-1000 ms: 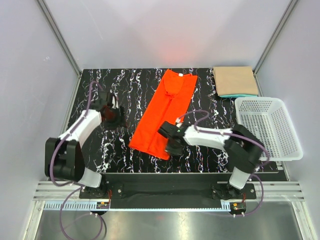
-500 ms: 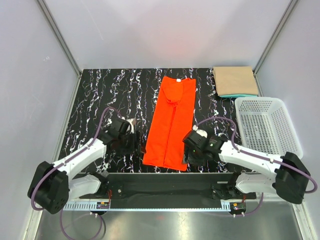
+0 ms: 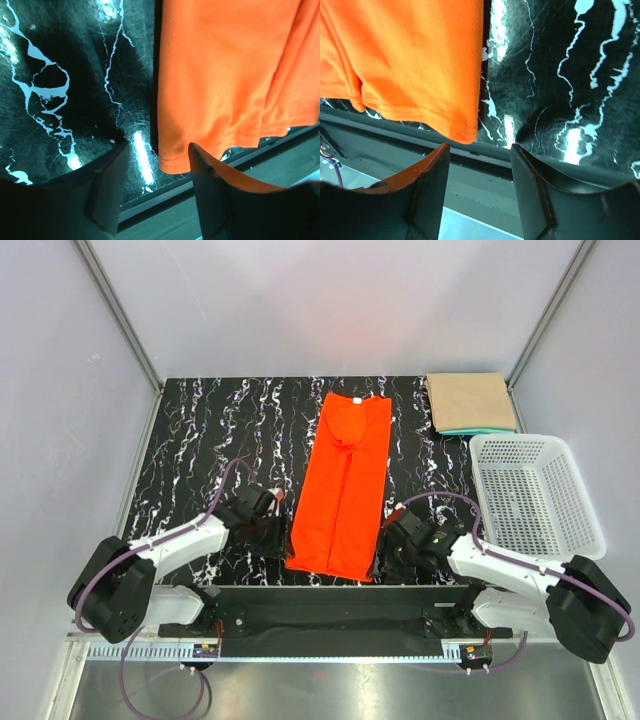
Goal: Fold and stack the t-shirts
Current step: Fold the tshirt
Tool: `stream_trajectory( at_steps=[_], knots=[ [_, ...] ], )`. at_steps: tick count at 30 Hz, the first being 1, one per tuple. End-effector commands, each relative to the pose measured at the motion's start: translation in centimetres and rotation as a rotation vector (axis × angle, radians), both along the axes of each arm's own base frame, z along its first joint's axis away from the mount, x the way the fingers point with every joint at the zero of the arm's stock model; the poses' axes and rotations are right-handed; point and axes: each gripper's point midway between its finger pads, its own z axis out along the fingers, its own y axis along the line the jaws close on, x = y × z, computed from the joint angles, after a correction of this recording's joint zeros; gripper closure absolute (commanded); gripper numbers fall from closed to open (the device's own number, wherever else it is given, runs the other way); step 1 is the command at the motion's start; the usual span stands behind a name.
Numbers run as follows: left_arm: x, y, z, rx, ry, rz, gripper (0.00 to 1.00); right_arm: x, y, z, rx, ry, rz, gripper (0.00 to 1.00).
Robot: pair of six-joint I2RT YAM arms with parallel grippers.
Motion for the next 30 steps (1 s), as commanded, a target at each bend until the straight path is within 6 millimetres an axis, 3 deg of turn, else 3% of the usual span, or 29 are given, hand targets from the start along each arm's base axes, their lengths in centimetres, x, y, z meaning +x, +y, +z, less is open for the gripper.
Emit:
stream_trajectory(
  at_steps=[1,7,9,15,17,19,20,23,26,29,30],
  knots=[
    [0.7,0.5,-0.9,0.053,-0.024,0.029,0.47,0.6,1.2,-0.1,0.056,-0.003,-0.018,0.42],
    [0.0,-0.1,-1.5,0.03,-0.007,0.012,0.53,0.8,0.9,-0.8,0.029,0.008,-0.049,0.51],
    [-0.3,-0.3,-1.7,0.024,0.006,0.003,0.61,0.8,0.5,-1.0,0.007,0.009,-0.057,0.55],
    [-0.7,-0.1,-2.3,0.067,0.016,0.011,0.77,0.7,-0.2,-1.4,-0.02,0.005,-0.063,0.81],
    [-0.7,-0.6,-1.9,0.049,0.009,0.003,0.9,0.6,-0.2,-1.5,-0.018,0.004,-0.058,0.97],
    [-0.9,-1.1,-1.6,0.022,0.012,0.005,1.0,0.6,-0.3,-1.5,-0.018,0.003,-0.053,1.0],
    [-1.0,-1.4,-1.3,0.008,0.008,0.003,1.0,0.5,-0.3,-1.5,-0.018,0.005,-0.052,1.0],
    [-1.3,-1.6,-0.7,-0.004,0.001,0.016,0.96,0.4,-0.6,-1.3,-0.023,0.003,-0.056,1.0],
    [-1.0,-0.3,-0.3,0.062,-0.023,0.055,0.59,0.2,-0.9,-1.1,-0.021,0.005,-0.075,1.0],
    [-0.4,1.2,0.4,0.135,-0.06,0.085,0.47,-0.1,-1.1,-0.7,-0.017,0.018,-0.111,0.91],
    [-0.4,1.5,0.6,0.143,-0.068,0.085,0.47,0.0,-1.1,-0.3,-0.003,0.015,-0.125,0.81]
  ],
)
